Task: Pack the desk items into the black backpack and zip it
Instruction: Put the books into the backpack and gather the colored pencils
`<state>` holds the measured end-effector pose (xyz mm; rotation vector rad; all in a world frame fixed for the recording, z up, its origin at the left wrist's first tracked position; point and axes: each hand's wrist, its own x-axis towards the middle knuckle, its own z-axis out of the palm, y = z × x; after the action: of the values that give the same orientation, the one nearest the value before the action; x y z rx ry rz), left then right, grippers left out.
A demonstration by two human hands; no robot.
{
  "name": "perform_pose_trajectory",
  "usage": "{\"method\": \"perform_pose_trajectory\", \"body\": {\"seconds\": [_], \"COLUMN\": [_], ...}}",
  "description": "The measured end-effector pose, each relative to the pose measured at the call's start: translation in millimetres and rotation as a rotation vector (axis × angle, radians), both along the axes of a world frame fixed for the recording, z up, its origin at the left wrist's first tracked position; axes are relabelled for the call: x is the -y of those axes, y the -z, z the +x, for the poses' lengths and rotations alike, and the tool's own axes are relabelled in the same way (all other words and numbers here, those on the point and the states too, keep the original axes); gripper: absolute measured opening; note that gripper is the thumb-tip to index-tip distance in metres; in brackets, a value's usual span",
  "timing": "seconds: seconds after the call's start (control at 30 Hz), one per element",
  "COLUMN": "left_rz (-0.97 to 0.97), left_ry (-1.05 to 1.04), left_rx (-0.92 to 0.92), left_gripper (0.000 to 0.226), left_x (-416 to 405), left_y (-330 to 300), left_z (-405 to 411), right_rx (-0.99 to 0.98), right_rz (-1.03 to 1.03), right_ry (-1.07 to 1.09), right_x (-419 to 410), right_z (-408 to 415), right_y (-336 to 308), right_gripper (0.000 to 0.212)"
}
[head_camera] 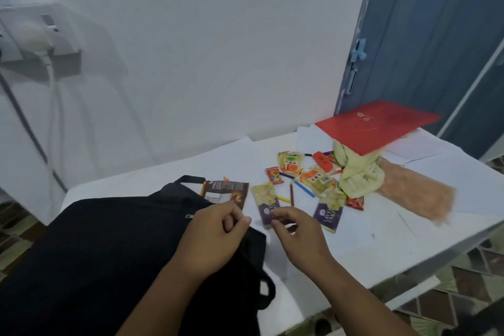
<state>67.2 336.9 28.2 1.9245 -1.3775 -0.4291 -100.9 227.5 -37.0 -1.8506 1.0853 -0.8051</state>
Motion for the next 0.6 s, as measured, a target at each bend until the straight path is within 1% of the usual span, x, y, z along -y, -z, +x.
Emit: {"method": "perform_pose_trajectory", "body": {"seconds": [0.1,0.17,0.23,0.3,0.33,0.4,0.5,0.6], "left_rz": [0.071,0.089,0.111,0.235,0.33,0.437,0.454,0.336], "left_ry": [0.011,0.017,-0.008,-0.069,-0.109,-0.191,-0.328,-0.431], "left_rx": [-0.013,-0.002,0.071,0.218,0.291,0.372,0.416,0.317], "left_gripper": [0.015,0.012,0.007,0.035,0.044,0.045,0.035,0.023], "left_x": [43,71,99,124,135,155,177,192], "left_y": [18,34,50,66,71,77,79,80], "left_z": [-22,-36,-49,-63,-71,-85,-100,-109], "right_rx": [-0.033,-0.094,-0.176,-0.24,-0.272,-0.351,-0.489,-0.516], "right_rz": [0.009,-0.022,-0.03,-0.079,-0.131,-0.216,-0.241,-0.233], "right_ry": [0.019,0.015,0.015,0.033,0.044,0.047,-0.009,-0.074], "right_x": [38,69,101,133,147,177,218,246], "right_z": [-27,-46,-66,-85,-93,-109,-125,-123], "right_y": [1,4,4,4,4,4,5,8], "right_gripper": [0.016,0.018,0.02,0.024,0.025,0.027,0.036,0.037]}}
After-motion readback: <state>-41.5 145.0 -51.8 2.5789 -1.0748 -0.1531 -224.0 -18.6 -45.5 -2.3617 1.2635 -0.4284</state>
